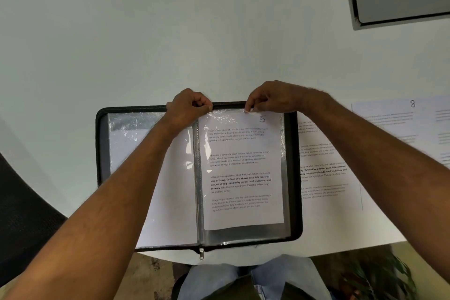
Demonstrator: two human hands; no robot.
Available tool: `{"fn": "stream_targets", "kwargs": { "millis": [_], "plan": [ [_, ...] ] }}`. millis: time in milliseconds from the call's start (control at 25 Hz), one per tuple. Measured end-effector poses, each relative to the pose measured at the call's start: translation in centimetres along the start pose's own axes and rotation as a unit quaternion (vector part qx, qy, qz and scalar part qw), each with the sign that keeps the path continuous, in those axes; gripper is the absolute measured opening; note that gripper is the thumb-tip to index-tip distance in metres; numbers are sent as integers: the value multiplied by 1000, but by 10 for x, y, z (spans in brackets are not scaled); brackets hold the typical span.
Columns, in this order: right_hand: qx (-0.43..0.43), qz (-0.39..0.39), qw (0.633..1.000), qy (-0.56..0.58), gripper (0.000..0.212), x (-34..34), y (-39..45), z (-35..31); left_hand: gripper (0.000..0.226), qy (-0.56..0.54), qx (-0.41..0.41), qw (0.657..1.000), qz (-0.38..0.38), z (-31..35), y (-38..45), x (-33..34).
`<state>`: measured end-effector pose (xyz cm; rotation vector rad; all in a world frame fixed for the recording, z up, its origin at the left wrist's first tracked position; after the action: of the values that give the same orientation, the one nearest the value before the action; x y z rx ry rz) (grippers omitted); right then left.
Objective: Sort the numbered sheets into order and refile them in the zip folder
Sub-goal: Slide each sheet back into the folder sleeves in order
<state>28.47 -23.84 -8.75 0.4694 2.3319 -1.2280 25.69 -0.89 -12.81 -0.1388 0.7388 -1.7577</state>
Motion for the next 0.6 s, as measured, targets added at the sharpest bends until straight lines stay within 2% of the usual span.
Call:
{"fn": "stream_targets", "kwargs": {
  "millis": [160, 400, 520, 600],
  "plan": [
    [31, -22, 999, -8, 16, 14, -1, -4, 10, 16, 10, 1000, 2, 2, 1, 3],
    [46, 7, 998, -37, 44, 28, -4, -5, 13, 45, 8, 999, 15, 0, -2, 2],
    [34, 27, 995, -86, 30, 28, -8, -7, 19, 119, 12, 992, 32, 2, -5, 4],
    [36, 74, 988, -134, 18, 24, -13, -9, 22, 164, 26, 985, 47, 6, -11, 6]
  ]
}}
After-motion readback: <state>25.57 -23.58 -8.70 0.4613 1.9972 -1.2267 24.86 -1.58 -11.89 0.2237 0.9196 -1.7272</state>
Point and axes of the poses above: each hand's wrist, its own y-axis towards the middle knuckle, its own x-axis out of the palm, z = x × y, the point moved 8 cm from there along y, towards the middle knuckle, and after that the axes turned 13 degrees about -y, right-handed, at the moved point
